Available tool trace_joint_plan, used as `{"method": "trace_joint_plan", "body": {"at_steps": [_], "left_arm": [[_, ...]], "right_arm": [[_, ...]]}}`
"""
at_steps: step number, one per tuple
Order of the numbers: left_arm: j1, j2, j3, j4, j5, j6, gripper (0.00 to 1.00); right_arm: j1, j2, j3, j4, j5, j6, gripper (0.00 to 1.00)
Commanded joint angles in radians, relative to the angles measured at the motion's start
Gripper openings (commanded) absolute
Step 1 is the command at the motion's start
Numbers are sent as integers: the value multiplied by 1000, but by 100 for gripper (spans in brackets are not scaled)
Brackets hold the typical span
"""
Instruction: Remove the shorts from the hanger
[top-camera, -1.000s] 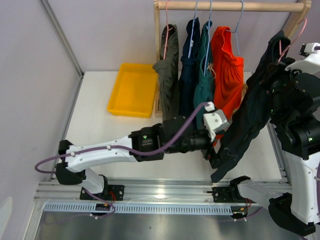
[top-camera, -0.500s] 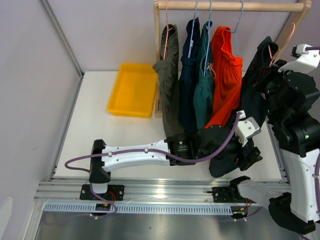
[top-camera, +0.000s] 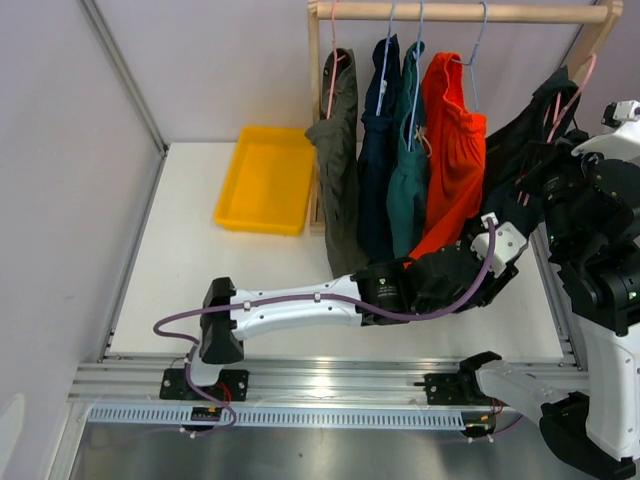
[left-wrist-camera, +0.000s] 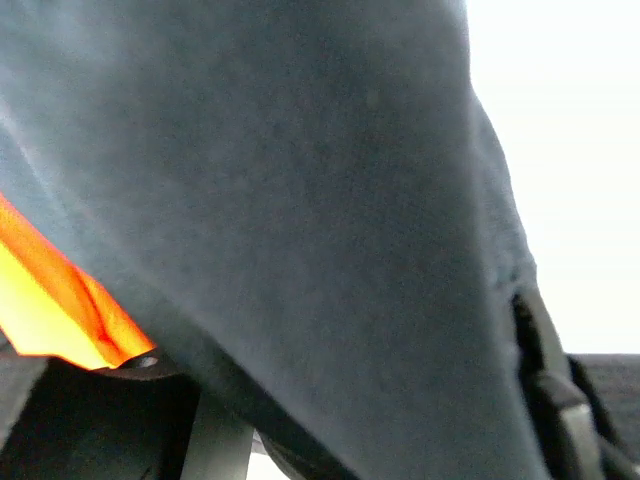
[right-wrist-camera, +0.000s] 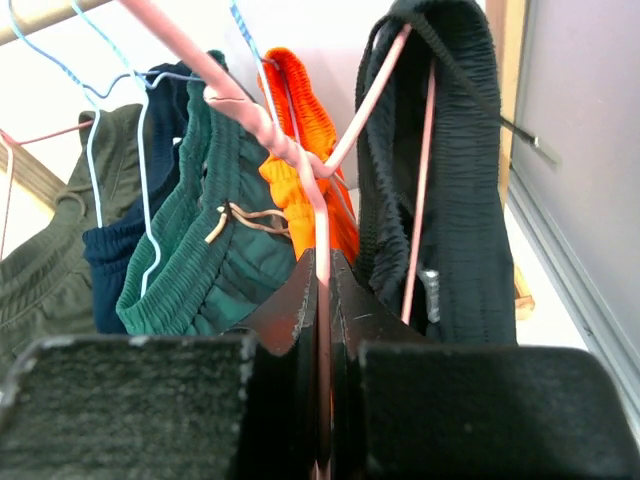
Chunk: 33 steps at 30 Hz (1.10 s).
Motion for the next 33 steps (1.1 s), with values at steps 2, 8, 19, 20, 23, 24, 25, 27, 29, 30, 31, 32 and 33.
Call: {"method": "trace_joint_plan", "body": {"at_steps": [2, 8, 19, 20, 23, 24, 25, 27, 29, 30, 31, 32, 33], "left_arm": [[-10, -109, -95, 30, -107, -44, 0], [-156, -310, -393, 85, -196, -107, 0], [-244, -452, -734, 115, -313, -247, 0], [-213, -417, -732, 112, -307, -251, 0], [-120, -334, -687, 71, -282, -268, 0], [-95, -323, -674, 65, -278, -256, 0], [-54, -318, -627, 66, -270, -241, 0], [-14, -320, -558, 60, -259, -173, 0], [48, -310, -384, 34, -227, -130, 0], [69, -280, -325, -30, -219, -98, 0], [83, -257, -267, -61, -213, -80, 0], [107, -231, -75, -91, -201, -57, 0], [115, -203, -3, -122, -198, -18, 0]], "right_arm": [[5, -12, 44, 34, 16, -12, 0], [4, 72, 87, 94, 88, -87, 0], [-1, 200, 289, 39, 79, -100, 0], [-3, 200, 306, -2, 59, -66, 0], [1, 203, 398, -132, -31, 21, 0], [-1, 198, 429, -166, -58, 41, 0], [-1, 178, 435, -197, -111, 63, 0], [1, 143, 424, -284, -174, 127, 0], [-1, 56, 342, -329, -275, 173, 0], [-1, 22, 298, -335, -317, 210, 0], [-3, -12, 255, -341, -384, 229, 0], [-3, -61, 193, -369, -415, 252, 0], [-4, -81, 164, -381, -452, 267, 0]]}}
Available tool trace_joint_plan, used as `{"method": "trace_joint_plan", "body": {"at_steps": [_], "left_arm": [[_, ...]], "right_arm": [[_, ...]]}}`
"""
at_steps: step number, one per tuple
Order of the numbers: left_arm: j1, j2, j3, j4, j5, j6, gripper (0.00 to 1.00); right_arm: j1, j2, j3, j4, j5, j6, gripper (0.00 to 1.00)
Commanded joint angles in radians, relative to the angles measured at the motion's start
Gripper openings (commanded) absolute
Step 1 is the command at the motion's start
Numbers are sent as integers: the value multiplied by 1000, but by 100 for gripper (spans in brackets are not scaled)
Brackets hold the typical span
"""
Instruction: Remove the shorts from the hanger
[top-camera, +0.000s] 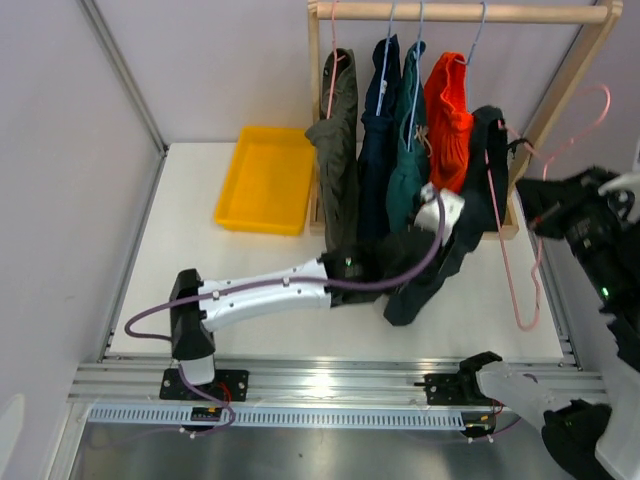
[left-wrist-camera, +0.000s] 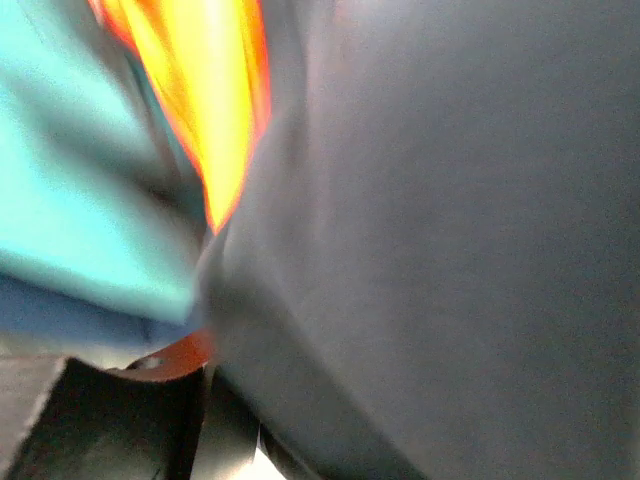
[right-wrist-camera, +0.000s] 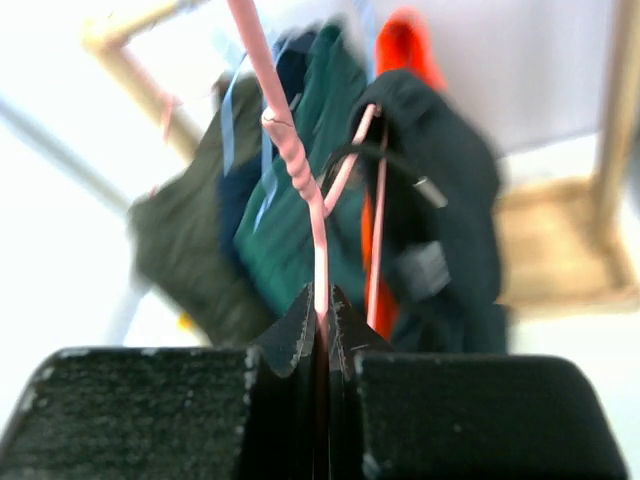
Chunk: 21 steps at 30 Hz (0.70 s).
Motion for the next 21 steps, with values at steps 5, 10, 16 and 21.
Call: {"method": "trace_joint_plan", "body": {"at_steps": [5, 10, 16, 21], "left_arm": [[61, 205, 860, -190, 34, 206, 0], [82, 30, 738, -104, -9, 238, 0], [-66, -383, 332, 7, -144, 267, 0], [-175, -667, 204, -11, -384, 394, 0]], "right_arm": [[-40, -181, -168, -190, -365, 176, 0], [-113, -176, 8, -320, -351, 132, 0], [-110, -88, 48, -246, -215, 58, 0], [-103, -1, -90, -39, -61, -40, 0]]}}
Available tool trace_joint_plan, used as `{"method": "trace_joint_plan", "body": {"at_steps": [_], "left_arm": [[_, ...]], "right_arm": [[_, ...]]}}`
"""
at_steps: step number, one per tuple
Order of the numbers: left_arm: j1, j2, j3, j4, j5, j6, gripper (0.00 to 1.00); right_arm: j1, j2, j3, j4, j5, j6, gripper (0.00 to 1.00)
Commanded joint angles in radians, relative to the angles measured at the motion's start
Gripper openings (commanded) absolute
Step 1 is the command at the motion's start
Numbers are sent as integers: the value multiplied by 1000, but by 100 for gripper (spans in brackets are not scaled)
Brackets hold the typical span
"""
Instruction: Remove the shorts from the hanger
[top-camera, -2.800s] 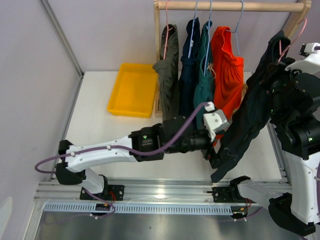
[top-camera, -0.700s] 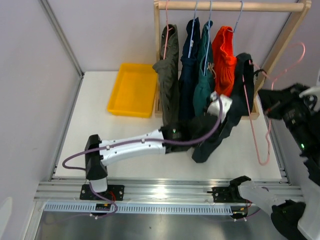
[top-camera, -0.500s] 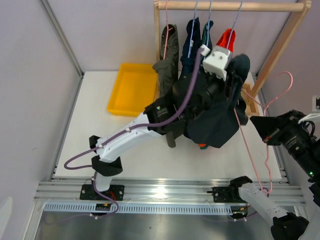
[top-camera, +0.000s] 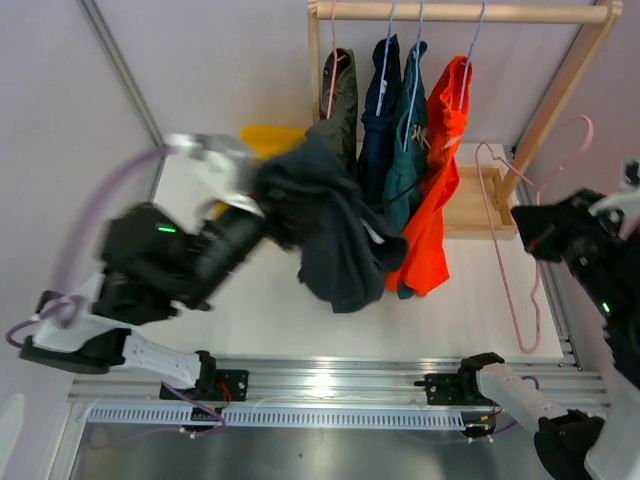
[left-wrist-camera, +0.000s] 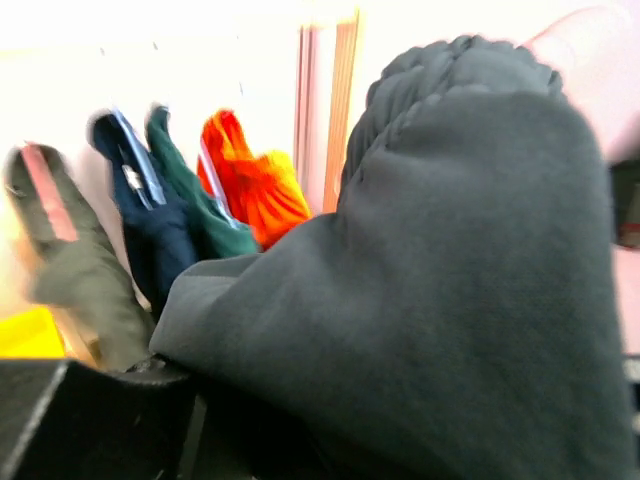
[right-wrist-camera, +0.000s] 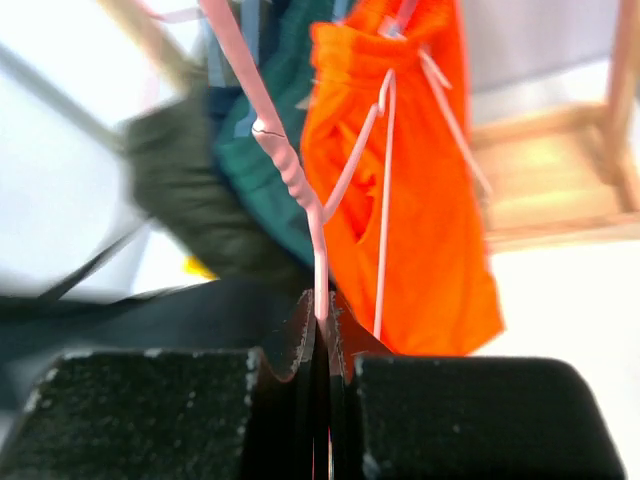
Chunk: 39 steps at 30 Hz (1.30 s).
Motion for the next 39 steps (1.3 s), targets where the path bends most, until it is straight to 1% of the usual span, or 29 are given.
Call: {"method": "trace_joint_plan", "body": {"at_steps": [1, 2, 3, 5, 6, 10, 11, 13, 14, 15, 17, 18, 19, 20, 21, 23, 24, 26, 27, 28, 30, 31, 32, 33, 34, 36, 37, 38, 39], "left_arm": [[-4, -239, -93, 107, -312, 171, 0], [-3, -240, -119, 130, -358, 210, 0], [0, -285, -144, 176, -391, 248, 0], [45, -324, -204, 201, -413, 296, 0], [72, -335, -210, 189, -410, 284, 0], [256, -307, -127, -35, -319, 218, 0], [284, -293, -115, -57, -266, 200, 0], [400, -264, -88, -101, -209, 184, 0], [449, -229, -80, -158, -111, 142, 0], [561, -212, -57, -183, -59, 115, 0], [672, -183, -51, -197, 53, 59, 0], [769, -172, -48, -195, 145, 43, 0], [814, -163, -48, -194, 184, 16, 0], [853, -142, -49, -189, 222, 2, 0], [926, -129, -49, -187, 295, -14, 0], [986, -103, -55, -175, 351, -44, 0], [1035, -76, -57, -154, 374, -47, 0], [1086, -40, -51, -135, 443, -78, 0], [1138, 5, -34, -120, 469, -87, 0], [1167, 33, -19, -118, 533, -110, 0], [1227, 102, 87, -123, 569, -121, 0], [1241, 183, 124, -135, 604, -132, 0], [1252, 228, 162, -143, 621, -135, 0], [1272, 277, 295, -151, 641, -139, 0], [1278, 381, 346, -172, 664, -143, 0], [1283, 490, 563, -196, 680, -136, 0], [1283, 594, 609, -204, 671, -133, 0], [1287, 631, 671, -191, 667, -138, 0], [1302, 656, 678, -168, 675, -146, 0]], "right_arm": [[3, 162, -47, 179, 117, -92, 0], [3, 192, -41, 202, 117, -92, 0], [-6, 223, -31, 224, 128, -111, 0], [-24, 304, 3, 282, 142, -121, 0], [-61, 335, 23, 296, 137, -125, 0], [-140, 471, 135, 347, 83, -118, 0], [-150, 517, 178, 353, 82, -117, 0], [-179, 562, 216, 367, 79, -123, 0], [-190, 582, 235, 371, 67, -123, 0], [-202, 618, 270, 377, 56, -125, 0], [-238, 651, 313, 376, 24, -121, 0], [-236, 680, 356, 371, 14, -117, 0], [-277, 691, 377, 370, 1, -114, 0], [-285, 698, 396, 370, -19, -109, 0], [-293, 717, 413, 371, -27, -108, 0], [-320, 732, 448, 379, -48, -102, 0], [-330, 741, 453, 391, -50, -97, 0], [-366, 778, 466, 402, -110, -86, 0], [-377, 795, 476, 411, -124, -73, 0], [-387, 824, 480, 419, -134, -66, 0], [-405, 846, 474, 454, -148, -54, 0], [-408, 855, 468, 468, -151, -51, 0], [-410, 878, 465, 479, -156, -49, 0], [-411, 890, 466, 492, -161, -49, 0], [-413, 905, 473, 497, -170, -52, 0], [-414, 950, 498, 492, -174, -56, 0], [-419, 964, 509, 491, -190, -56, 0], [-420, 985, 514, 491, -196, -54, 0], [-425, 993, 525, 491, -203, -52, 0]]}}
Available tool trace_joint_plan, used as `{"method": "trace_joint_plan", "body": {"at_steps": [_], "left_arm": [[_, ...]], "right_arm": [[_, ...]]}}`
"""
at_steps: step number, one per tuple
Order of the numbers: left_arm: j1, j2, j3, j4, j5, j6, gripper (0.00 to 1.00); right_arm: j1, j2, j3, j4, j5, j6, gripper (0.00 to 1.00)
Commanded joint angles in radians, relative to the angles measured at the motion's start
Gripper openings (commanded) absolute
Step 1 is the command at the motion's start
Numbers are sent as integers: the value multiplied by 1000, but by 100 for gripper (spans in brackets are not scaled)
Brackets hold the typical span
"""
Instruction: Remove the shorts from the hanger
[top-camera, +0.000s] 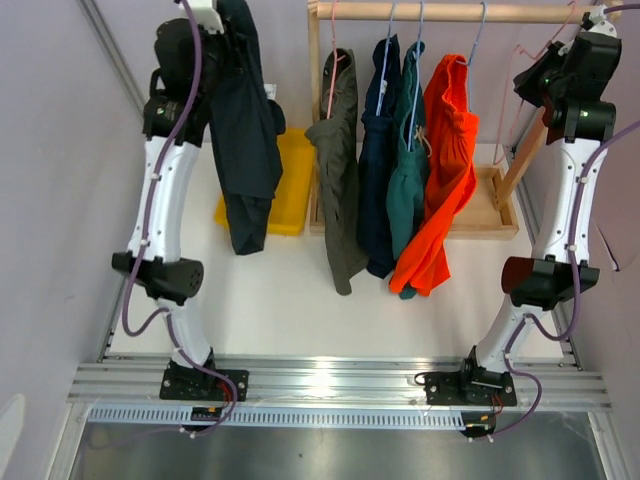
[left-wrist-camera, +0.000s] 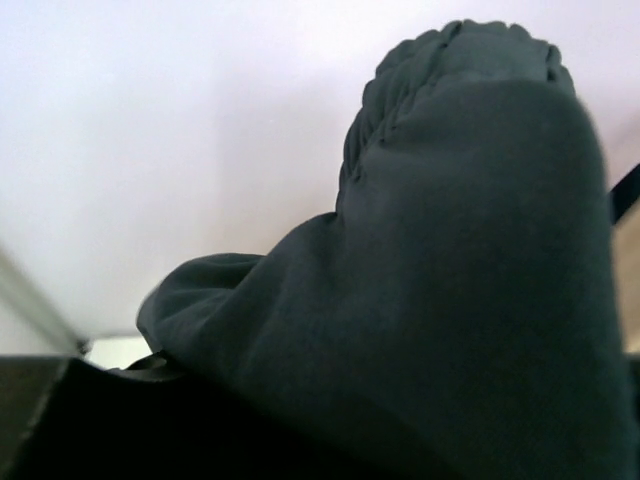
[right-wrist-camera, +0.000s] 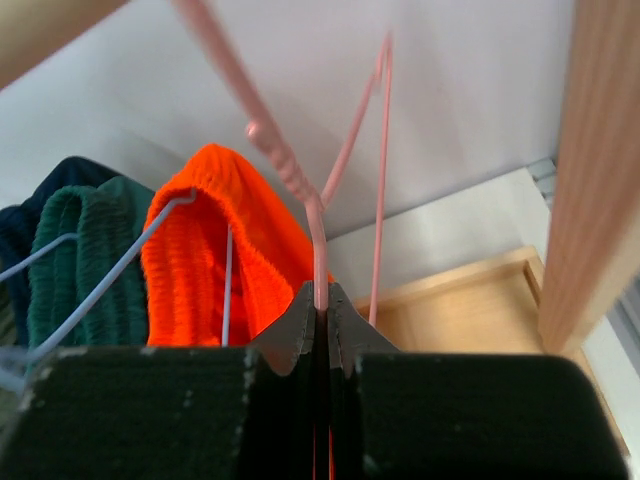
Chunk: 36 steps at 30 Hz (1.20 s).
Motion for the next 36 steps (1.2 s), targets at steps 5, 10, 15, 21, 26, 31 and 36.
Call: {"method": "trace_joint_plan", "body": {"at_steps": [5, 10, 15, 21, 26, 31, 36], "left_arm": [[76, 196, 9, 151, 88, -133, 0], [79, 244, -122, 160, 172, -165, 0], [73, 287, -221, 129, 206, -174, 35], [65, 309, -322, 72, 262, -202, 63], [31, 238, -463, 96, 255, -171, 99], [10, 156, -460, 48, 215, -150, 99], [8, 50, -355, -71, 195, -156, 100]], "right_arm": [[-13, 38, 61, 51, -71, 7, 0], [-13, 32, 43, 44, -74, 7, 0], [-13, -5, -17, 56, -65, 4, 0], [-13, -71, -120, 87, -40, -3, 0], [-13, -114, -181, 84, -11, -2, 0], [-13, -173, -235, 71, 43, -2, 99], [-16, -224, -229, 4, 163, -37, 99]]}}
